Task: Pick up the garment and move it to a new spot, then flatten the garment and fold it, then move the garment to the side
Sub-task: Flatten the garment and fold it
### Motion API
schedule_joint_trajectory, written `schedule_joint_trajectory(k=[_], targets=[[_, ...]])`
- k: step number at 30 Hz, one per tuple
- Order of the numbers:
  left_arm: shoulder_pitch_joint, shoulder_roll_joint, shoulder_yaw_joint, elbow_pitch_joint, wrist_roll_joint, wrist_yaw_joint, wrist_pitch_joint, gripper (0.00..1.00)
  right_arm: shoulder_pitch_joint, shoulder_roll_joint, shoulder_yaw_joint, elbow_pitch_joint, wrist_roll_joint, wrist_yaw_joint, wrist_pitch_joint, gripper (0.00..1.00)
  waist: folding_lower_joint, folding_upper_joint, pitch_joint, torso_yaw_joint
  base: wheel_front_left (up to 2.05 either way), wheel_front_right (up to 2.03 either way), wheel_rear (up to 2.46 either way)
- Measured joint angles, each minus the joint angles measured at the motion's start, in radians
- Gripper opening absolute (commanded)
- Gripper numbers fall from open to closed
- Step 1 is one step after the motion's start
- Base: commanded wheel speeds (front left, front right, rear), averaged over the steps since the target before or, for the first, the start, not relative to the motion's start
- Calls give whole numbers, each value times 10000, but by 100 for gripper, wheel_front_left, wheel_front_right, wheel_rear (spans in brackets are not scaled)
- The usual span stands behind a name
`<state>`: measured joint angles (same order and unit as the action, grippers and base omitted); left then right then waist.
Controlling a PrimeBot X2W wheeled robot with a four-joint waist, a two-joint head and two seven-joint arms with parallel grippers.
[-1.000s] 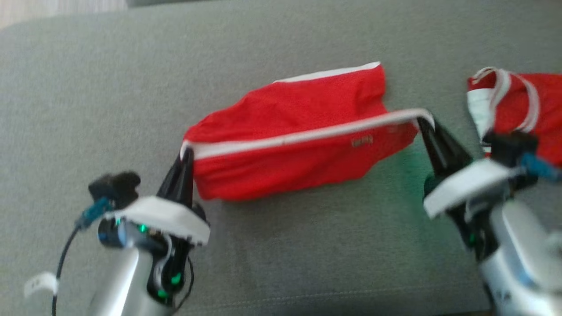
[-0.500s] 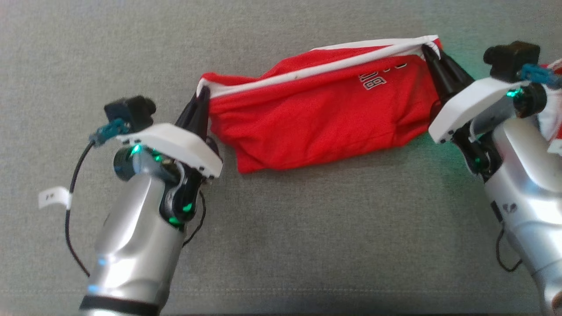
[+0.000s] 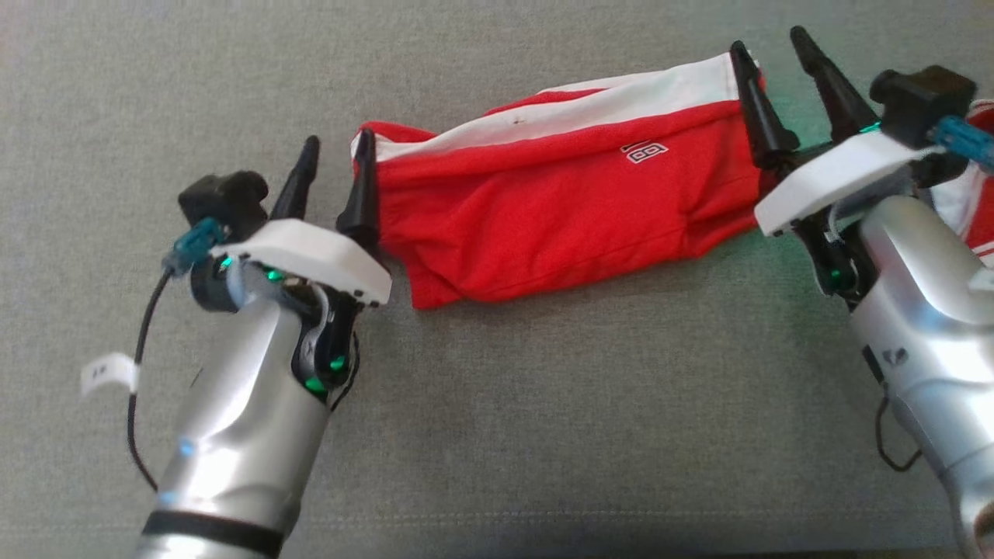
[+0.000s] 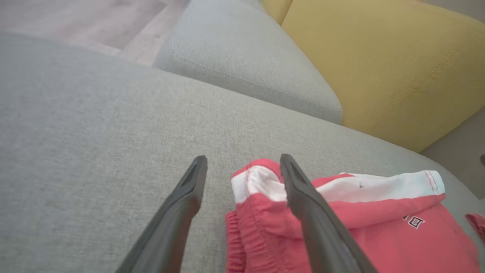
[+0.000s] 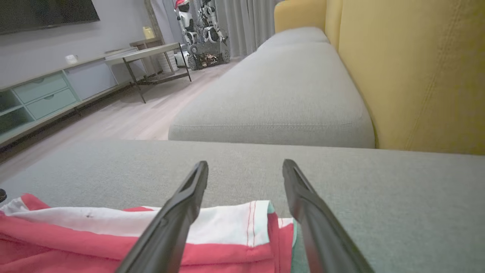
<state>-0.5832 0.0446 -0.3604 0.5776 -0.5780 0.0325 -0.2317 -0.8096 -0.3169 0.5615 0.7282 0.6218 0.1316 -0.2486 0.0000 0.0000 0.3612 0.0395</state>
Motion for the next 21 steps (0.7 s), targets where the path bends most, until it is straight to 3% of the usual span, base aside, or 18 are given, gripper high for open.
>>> schedule_joint_trajectory(k=[8,14,21], targets=[[1748,621,635,-2669,1808,1126,-178,100,2697,159,-2688,-2911,-2157,0,-29,100,0,0,-454,-281,0,0,0],[3376,788,872,-4174,2640,1313,-178,100,5012,828,-3731,-4364,-3080,0,-36,100,0,0,-841,-491,0,0,0],[4675,961,928,-4700,2966,1361,-178,100,6360,1325,-4240,-5534,-3544,0,316,100,0,0,-1208,-645,0,0,0]])
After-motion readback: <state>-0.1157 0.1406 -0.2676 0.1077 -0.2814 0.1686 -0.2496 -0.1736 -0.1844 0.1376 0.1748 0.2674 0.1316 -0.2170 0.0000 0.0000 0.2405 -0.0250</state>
